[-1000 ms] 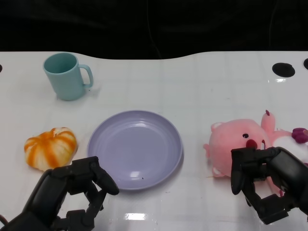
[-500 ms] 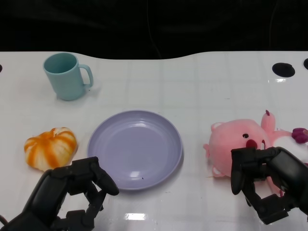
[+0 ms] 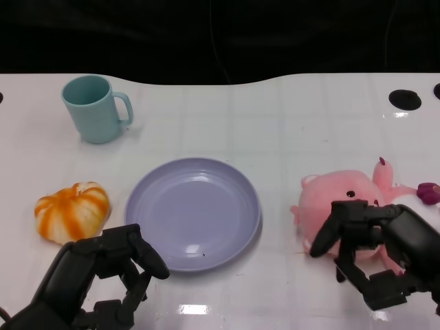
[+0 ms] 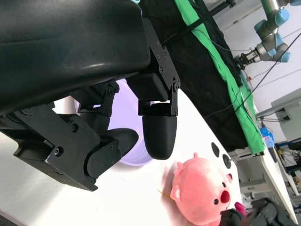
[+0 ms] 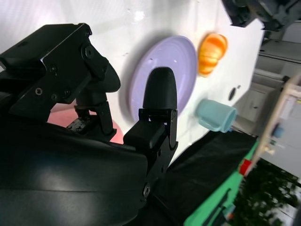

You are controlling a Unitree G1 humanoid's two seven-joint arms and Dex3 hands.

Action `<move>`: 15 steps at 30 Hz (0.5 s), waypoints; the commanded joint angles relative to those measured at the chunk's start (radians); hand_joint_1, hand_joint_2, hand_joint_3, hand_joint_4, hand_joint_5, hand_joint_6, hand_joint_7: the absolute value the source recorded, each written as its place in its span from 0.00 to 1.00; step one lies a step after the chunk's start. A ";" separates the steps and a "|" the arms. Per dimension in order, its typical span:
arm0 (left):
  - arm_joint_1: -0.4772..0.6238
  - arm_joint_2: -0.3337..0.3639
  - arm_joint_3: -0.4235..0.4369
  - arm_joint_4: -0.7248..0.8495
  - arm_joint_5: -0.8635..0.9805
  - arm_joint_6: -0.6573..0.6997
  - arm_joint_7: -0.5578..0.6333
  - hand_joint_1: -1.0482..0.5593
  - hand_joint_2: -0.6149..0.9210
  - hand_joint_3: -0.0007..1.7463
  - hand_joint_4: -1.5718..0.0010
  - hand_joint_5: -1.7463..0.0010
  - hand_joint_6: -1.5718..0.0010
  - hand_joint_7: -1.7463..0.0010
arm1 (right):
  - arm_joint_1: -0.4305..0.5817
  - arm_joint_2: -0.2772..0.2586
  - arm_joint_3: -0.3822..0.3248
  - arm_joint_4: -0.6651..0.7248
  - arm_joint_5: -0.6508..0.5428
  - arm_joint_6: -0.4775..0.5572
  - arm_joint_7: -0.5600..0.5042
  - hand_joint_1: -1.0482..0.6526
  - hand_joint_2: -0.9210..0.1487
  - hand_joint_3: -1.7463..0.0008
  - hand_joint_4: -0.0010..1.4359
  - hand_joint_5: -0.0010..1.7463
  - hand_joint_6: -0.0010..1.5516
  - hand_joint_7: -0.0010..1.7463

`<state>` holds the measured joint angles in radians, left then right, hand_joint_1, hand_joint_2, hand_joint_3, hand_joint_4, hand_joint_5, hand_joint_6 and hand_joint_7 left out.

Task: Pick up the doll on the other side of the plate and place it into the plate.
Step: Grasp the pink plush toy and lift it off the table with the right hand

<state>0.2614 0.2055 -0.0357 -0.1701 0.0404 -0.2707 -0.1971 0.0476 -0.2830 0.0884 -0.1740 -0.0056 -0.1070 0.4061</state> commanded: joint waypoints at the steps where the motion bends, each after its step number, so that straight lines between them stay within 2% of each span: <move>1: 0.000 0.017 0.013 0.003 -0.011 0.002 -0.015 0.62 0.74 0.64 0.52 0.10 0.46 0.33 | -0.001 0.000 -0.025 -0.013 0.003 -0.012 -0.026 0.63 0.33 0.58 0.32 0.66 0.26 0.43; 4: 0.000 0.020 0.014 0.003 -0.011 0.005 -0.016 0.62 0.74 0.64 0.52 0.10 0.46 0.33 | -0.005 -0.007 -0.027 -0.019 -0.023 -0.031 -0.051 0.55 0.27 0.72 0.16 0.57 0.16 0.32; 7: -0.001 0.023 0.015 0.009 -0.012 0.001 -0.018 0.63 0.74 0.64 0.52 0.10 0.46 0.33 | -0.014 -0.013 -0.029 -0.016 -0.058 -0.047 -0.077 0.48 0.16 0.88 0.08 0.51 0.12 0.23; 10: -0.003 0.025 0.016 0.013 -0.009 0.001 -0.016 0.62 0.74 0.63 0.52 0.10 0.47 0.33 | -0.030 -0.032 -0.033 -0.007 -0.110 -0.076 -0.097 0.43 0.12 0.94 0.01 0.45 0.08 0.19; 15: -0.004 0.029 0.014 0.014 -0.008 -0.001 -0.013 0.62 0.75 0.63 0.52 0.10 0.47 0.33 | -0.047 -0.070 -0.043 -0.013 -0.214 -0.090 -0.131 0.36 0.09 0.98 0.00 0.25 0.03 0.15</move>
<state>0.2598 0.2207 -0.0341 -0.1666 0.0394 -0.2706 -0.1976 0.0086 -0.3261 0.0591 -0.1789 -0.1965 -0.1871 0.2911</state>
